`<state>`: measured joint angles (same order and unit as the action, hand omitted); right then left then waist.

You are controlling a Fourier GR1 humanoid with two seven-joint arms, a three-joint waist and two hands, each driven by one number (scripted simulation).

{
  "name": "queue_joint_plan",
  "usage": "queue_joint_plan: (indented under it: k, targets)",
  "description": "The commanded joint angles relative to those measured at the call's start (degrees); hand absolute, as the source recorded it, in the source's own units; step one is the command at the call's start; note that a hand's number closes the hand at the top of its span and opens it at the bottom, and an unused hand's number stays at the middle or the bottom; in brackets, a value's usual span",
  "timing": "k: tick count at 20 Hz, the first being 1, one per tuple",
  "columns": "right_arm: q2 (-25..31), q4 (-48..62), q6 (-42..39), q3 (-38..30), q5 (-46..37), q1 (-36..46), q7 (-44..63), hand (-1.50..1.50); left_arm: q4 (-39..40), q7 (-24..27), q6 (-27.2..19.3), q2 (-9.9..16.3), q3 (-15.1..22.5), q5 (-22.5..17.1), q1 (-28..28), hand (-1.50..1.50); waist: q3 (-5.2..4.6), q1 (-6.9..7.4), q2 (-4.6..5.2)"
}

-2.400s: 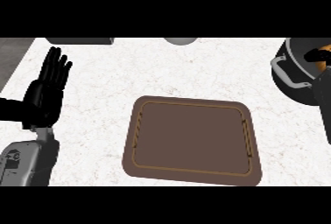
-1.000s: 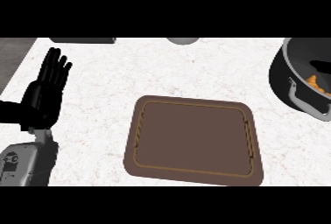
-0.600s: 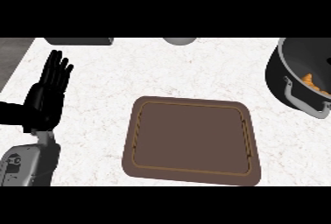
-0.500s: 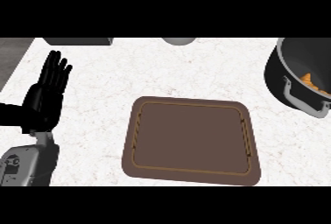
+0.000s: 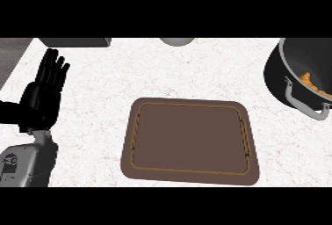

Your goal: Pick the croissant from the tray and place it in the pot

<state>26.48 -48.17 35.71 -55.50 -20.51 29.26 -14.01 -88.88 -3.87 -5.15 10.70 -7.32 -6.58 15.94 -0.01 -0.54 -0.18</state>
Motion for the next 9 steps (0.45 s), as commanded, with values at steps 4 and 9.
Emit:
queue_joint_plan:
  k: [4,9]
  targets:
    - [-2.6,-15.3,-5.5,0.7,6.9,-12.7,4.7,-1.5,2.8,2.8,0.8,-0.7,-0.3,0.2,0.0,0.0,-0.03,-0.19,0.07]
    - [-0.5,-19.2,-9.1,-1.4,11.4,-20.7,4.7,-1.5,-2.9,1.0,1.1,-0.5,0.0,0.0,-3.4,0.0,-0.01,0.18,0.05]
